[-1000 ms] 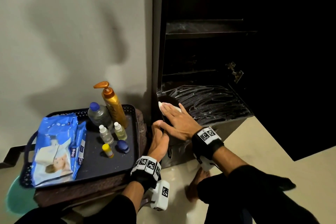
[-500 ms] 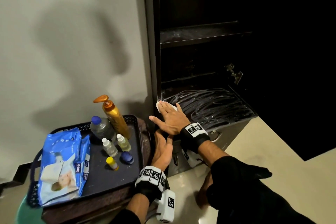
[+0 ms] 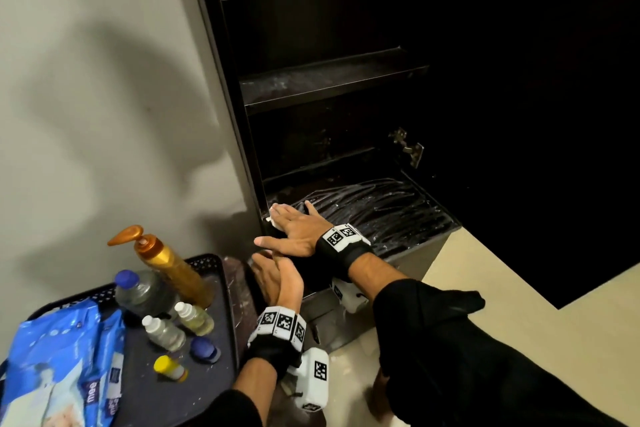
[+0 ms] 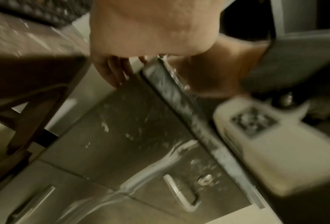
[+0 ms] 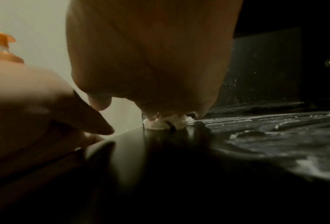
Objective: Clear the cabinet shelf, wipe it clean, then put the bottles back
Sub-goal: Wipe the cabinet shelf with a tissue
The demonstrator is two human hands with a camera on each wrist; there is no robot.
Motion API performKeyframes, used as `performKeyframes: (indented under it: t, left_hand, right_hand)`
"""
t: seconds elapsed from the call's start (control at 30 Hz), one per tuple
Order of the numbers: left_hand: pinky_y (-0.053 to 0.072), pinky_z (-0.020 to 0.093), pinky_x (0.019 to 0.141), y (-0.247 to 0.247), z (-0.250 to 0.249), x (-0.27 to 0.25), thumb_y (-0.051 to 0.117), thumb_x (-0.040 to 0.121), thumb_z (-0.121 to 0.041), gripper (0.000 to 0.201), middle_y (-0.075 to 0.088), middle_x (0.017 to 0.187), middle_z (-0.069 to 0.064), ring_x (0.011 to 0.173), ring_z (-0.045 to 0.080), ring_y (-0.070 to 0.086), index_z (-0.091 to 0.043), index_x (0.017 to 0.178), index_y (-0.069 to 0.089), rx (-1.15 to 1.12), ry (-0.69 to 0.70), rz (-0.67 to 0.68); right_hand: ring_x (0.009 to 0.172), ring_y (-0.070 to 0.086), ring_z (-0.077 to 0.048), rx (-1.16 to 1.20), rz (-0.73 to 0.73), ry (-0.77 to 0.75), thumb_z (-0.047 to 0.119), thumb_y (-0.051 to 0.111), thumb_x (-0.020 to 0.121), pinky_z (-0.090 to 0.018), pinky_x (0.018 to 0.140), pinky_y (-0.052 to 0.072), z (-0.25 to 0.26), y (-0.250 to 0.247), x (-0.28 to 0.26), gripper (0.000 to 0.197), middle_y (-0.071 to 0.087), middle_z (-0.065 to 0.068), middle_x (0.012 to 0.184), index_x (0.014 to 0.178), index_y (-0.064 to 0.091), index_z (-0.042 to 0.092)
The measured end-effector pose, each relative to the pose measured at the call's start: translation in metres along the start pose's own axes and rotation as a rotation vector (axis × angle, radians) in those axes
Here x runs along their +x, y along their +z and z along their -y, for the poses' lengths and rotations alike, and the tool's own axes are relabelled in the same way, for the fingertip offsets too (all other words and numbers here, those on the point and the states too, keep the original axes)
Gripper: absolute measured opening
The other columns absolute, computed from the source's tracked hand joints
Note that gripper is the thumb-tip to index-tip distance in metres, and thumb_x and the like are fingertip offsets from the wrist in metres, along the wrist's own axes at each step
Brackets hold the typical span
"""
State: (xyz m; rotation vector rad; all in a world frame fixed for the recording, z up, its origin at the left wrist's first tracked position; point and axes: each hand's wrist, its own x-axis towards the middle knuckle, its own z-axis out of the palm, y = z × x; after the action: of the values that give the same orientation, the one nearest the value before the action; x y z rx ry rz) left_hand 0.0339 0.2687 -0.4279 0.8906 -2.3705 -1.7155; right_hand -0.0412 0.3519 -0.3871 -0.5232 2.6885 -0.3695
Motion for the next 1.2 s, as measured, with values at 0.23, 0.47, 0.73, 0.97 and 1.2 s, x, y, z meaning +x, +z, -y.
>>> performKeyframes:
  t: [0.23, 0.47, 0.73, 0.97, 1.2]
  left_hand:
    - [0.036, 0.046, 0.095, 0.011, 0.017, 0.007, 0.044, 0.098, -0.021, 0.018, 0.056, 0.117, 0.024, 0.113, 0.04, 0.051, -0.006, 0.107, 0.049, 0.065, 0.153, -0.128]
    - [0.038, 0.046, 0.095, 0.014, 0.015, 0.009, 0.04, 0.098, -0.022, 0.016, 0.056, 0.117, 0.017, 0.111, 0.036, 0.052, -0.012, 0.106, 0.049, 0.081, 0.14, -0.133]
    - [0.034, 0.04, 0.091, 0.005, 0.015, 0.007, 0.04, 0.101, -0.022, 0.021, 0.054, 0.116, 0.021, 0.112, 0.036, 0.05, -0.006, 0.111, 0.048, 0.132, 0.231, -0.097]
    - [0.041, 0.047, 0.091, 0.007, 0.021, 0.009, 0.043, 0.099, -0.02, 0.028, 0.054, 0.118, 0.026, 0.11, 0.041, 0.053, 0.0, 0.118, 0.046, 0.122, 0.268, -0.091]
    - [0.037, 0.044, 0.093, 0.007, 0.019, 0.003, 0.043, 0.098, -0.02, 0.021, 0.056, 0.119, 0.022, 0.113, 0.038, 0.053, -0.005, 0.109, 0.051, 0.05, 0.222, -0.117]
  right_hand:
    - [0.163, -0.003, -0.013, -0.027, 0.011, 0.021, 0.084, 0.032, 0.094, -0.053, 0.128, -0.014, -0.002, -0.02, 0.043, 0.106, 0.001, -0.002, 0.177, 0.168, 0.005, 0.013]
    - [0.163, -0.002, -0.017, -0.025, -0.023, 0.106, 0.089, 0.027, 0.09, -0.054, 0.126, -0.015, 0.005, -0.018, 0.069, 0.11, 0.003, -0.004, 0.177, 0.169, 0.007, 0.015]
    - [0.163, -0.006, -0.022, -0.025, -0.102, 0.242, 0.09, 0.021, 0.09, -0.057, 0.127, -0.015, 0.017, -0.005, 0.066, 0.112, 0.0, -0.007, 0.177, 0.168, 0.002, 0.01]
    - [0.162, -0.015, -0.027, 0.023, -0.103, 0.322, 0.093, 0.021, 0.087, -0.053, 0.128, -0.013, 0.01, 0.013, 0.03, 0.123, -0.012, -0.014, 0.175, 0.166, -0.008, 0.003]
    - [0.162, -0.012, -0.019, 0.098, -0.215, 0.267, 0.081, 0.014, 0.095, -0.047, 0.13, -0.01, -0.003, 0.046, -0.068, 0.106, -0.007, -0.011, 0.176, 0.167, -0.002, 0.004]
